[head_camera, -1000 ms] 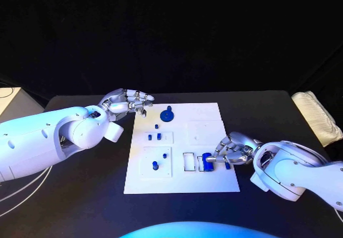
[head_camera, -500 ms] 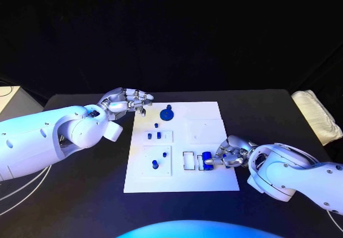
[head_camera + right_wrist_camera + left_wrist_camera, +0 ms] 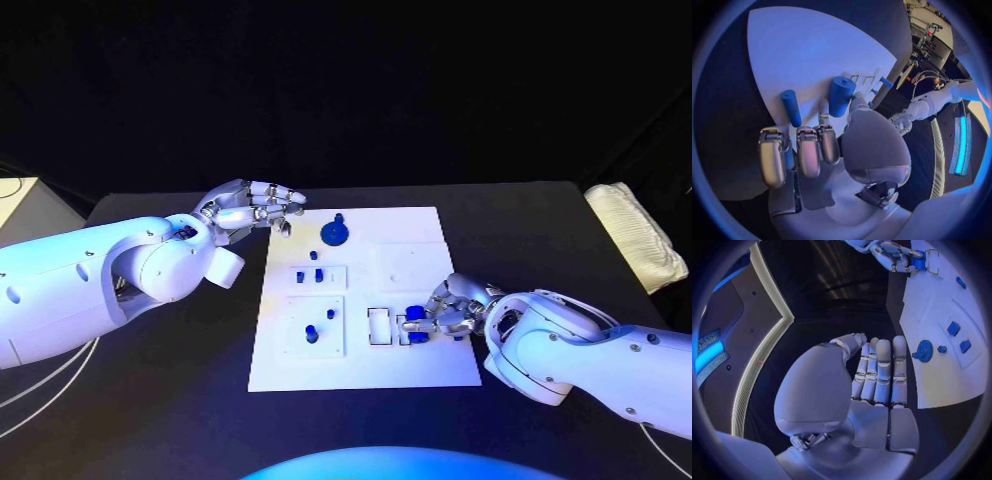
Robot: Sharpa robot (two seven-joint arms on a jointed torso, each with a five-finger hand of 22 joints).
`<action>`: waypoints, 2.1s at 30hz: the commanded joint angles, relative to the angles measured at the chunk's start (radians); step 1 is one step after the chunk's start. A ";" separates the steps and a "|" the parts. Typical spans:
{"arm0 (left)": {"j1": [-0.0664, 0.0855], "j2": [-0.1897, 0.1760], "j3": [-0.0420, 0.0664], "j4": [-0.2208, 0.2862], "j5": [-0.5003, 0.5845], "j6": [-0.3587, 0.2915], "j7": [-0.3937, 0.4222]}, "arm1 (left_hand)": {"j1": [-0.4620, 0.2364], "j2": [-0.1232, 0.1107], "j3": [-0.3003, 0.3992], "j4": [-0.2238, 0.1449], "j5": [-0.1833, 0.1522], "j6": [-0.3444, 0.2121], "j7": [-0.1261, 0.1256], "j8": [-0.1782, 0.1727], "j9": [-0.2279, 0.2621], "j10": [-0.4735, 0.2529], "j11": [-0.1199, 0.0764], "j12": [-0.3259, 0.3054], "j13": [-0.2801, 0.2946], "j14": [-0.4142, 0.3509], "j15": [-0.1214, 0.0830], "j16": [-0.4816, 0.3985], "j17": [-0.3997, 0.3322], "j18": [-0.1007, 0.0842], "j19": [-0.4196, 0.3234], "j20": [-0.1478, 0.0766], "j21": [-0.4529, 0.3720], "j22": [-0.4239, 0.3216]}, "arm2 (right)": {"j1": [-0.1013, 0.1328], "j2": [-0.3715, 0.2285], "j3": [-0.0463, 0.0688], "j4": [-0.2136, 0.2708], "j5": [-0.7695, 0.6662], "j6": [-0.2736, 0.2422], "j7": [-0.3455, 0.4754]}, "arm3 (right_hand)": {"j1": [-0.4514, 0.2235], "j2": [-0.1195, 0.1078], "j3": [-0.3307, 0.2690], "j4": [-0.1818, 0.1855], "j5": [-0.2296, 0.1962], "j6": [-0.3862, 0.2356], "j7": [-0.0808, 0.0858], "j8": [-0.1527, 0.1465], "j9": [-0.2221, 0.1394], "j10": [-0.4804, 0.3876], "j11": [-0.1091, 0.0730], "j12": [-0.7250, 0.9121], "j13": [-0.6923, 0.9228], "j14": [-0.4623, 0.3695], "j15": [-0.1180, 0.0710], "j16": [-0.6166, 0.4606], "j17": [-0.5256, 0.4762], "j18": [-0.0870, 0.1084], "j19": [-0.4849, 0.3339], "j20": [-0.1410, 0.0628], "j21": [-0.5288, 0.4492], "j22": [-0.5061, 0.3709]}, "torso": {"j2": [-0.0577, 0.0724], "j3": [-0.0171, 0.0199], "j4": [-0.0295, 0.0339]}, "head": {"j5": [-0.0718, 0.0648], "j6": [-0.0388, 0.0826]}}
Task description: Assemble the parts on the task board
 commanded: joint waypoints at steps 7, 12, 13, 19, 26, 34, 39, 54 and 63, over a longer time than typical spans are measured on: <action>0.000 0.002 0.001 0.001 -0.001 0.016 0.004 | -0.001 0.004 -0.006 0.002 0.004 -0.008 0.001 0.004 0.002 -0.004 0.000 0.002 -0.002 0.000 0.005 -0.005 0.000 0.013 0.003 0.003 -0.007 -0.001 | -0.012 0.001 -0.009 -0.001 -0.002 -0.005 -0.037 | 0.162 0.030 0.076 -0.024 0.003 -0.014 0.000 0.003 -0.247 0.011 0.000 -0.009 0.116 0.097 -0.001 0.007 0.230 -0.019 0.102 0.004 0.010 0.259 | 0.000 0.0000 0.0006 | 0.000 0.001; 0.000 0.001 0.001 0.000 -0.001 0.015 0.003 | -0.001 0.005 -0.006 0.002 0.004 -0.009 0.001 0.004 0.002 -0.004 0.000 0.002 -0.002 0.000 0.005 -0.005 0.000 0.014 0.003 0.003 -0.008 -0.001 | -0.010 -0.009 -0.008 0.017 0.037 -0.041 -0.022 | 0.213 0.023 0.139 -0.032 0.004 -0.008 -0.002 -0.003 -0.257 0.014 -0.002 -0.011 0.121 0.098 -0.002 0.008 0.233 -0.020 0.103 0.002 0.015 0.261 | -0.001 -0.0005 0.0006 | 0.002 0.001; 0.000 0.001 0.001 0.000 -0.001 0.015 0.003 | -0.001 0.005 -0.006 0.002 0.004 -0.009 0.001 0.004 0.002 -0.004 0.000 0.002 -0.002 0.000 0.005 -0.005 0.000 0.014 0.003 0.003 -0.008 -0.001 | -0.008 -0.012 -0.008 0.022 0.046 -0.047 -0.019 | 0.217 0.021 0.147 -0.032 0.004 -0.006 -0.002 -0.004 -0.258 0.014 -0.003 -0.010 0.123 0.098 -0.003 0.008 0.234 -0.020 0.103 0.002 0.016 0.261 | -0.001 -0.0006 0.0005 | 0.002 0.001; 0.000 0.003 0.001 -0.002 -0.001 0.015 0.003 | -0.001 0.005 -0.006 0.002 0.004 -0.009 0.001 0.004 0.002 -0.004 0.000 0.002 -0.002 0.000 0.005 -0.005 0.000 0.014 0.003 0.003 -0.008 -0.001 | 0.017 -0.029 -0.006 0.059 0.109 -0.084 0.003 | 0.226 0.015 0.174 -0.031 0.004 -0.001 -0.004 -0.007 -0.263 0.017 -0.004 -0.009 0.127 0.099 -0.004 0.009 0.239 -0.022 0.104 0.002 0.023 0.263 | -0.002 -0.0013 -0.0003 | 0.002 0.002; 0.000 0.004 0.001 -0.003 -0.001 0.015 0.002 | -0.001 0.005 -0.006 0.002 0.004 -0.009 0.001 0.004 0.002 -0.004 0.000 0.002 -0.002 0.000 0.005 -0.005 0.000 0.014 0.003 0.003 -0.008 -0.001 | 0.046 -0.041 -0.004 0.092 0.173 -0.095 0.015 | 0.211 0.003 0.192 -0.018 0.002 0.007 -0.004 -0.008 -0.268 0.020 -0.004 -0.007 0.132 0.100 -0.004 0.012 0.245 -0.022 0.105 0.001 0.024 0.263 | -0.001 -0.0018 0.0004 | 0.000 0.005; 0.000 0.004 0.001 -0.003 -0.001 0.015 0.002 | 0.001 0.005 -0.005 0.001 0.005 -0.009 0.001 0.005 0.002 -0.005 0.000 0.003 -0.002 -0.001 0.005 -0.005 0.000 0.014 0.003 0.003 -0.008 -0.002 | 0.053 -0.034 -0.004 0.100 0.209 -0.085 0.012 | 0.209 0.002 0.197 -0.016 0.002 0.009 -0.004 -0.008 -0.268 0.020 -0.004 -0.008 0.131 0.101 -0.004 0.012 0.247 -0.022 0.105 0.001 0.024 0.263 | 0.000 -0.0014 0.0002 | 0.001 0.004; 0.000 0.003 0.001 -0.002 -0.001 0.015 0.001 | 0.001 0.005 -0.005 0.001 0.005 -0.009 0.001 0.005 0.002 -0.005 0.000 0.003 -0.002 -0.001 0.005 -0.005 0.000 0.014 0.003 0.003 -0.008 -0.002 | 0.053 -0.017 -0.004 0.096 0.223 -0.082 0.011 | 0.197 -0.002 0.206 -0.010 0.002 0.013 -0.005 -0.008 -0.270 0.022 -0.005 -0.008 0.133 0.101 -0.004 0.013 0.250 -0.022 0.105 0.001 0.024 0.263 | 0.000 -0.0010 -0.0003 | 0.002 0.004; 0.000 0.003 0.001 -0.001 -0.001 0.021 -0.003 | 0.001 0.005 -0.005 0.001 0.005 -0.009 0.001 0.005 0.002 -0.005 0.000 0.003 -0.002 -0.001 0.005 -0.005 0.000 0.014 0.003 0.003 -0.008 -0.002 | 0.043 0.054 -0.005 0.066 0.248 -0.105 0.010 | 0.082 -0.026 0.245 -0.005 0.000 0.025 -0.006 -0.005 -0.276 0.027 -0.006 -0.010 0.139 0.103 -0.005 0.016 0.258 -0.022 0.105 0.001 0.024 0.263 | 0.001 -0.0005 0.0007 | -0.001 0.000; 0.001 0.001 0.001 0.000 -0.001 0.021 -0.005 | 0.001 0.005 -0.005 0.002 0.005 -0.009 0.001 0.005 0.002 -0.005 0.000 0.004 -0.003 -0.001 0.005 -0.006 0.000 0.014 0.003 0.003 -0.009 -0.002 | 0.042 0.066 -0.005 0.056 0.245 -0.047 -0.013 | 0.040 -0.036 0.239 -0.006 -0.003 0.029 -0.008 -0.001 -0.275 0.028 -0.007 -0.013 0.139 0.103 -0.006 0.015 0.255 -0.022 0.105 0.000 0.024 0.263 | 0.001 -0.0003 -0.0008 | 0.005 -0.006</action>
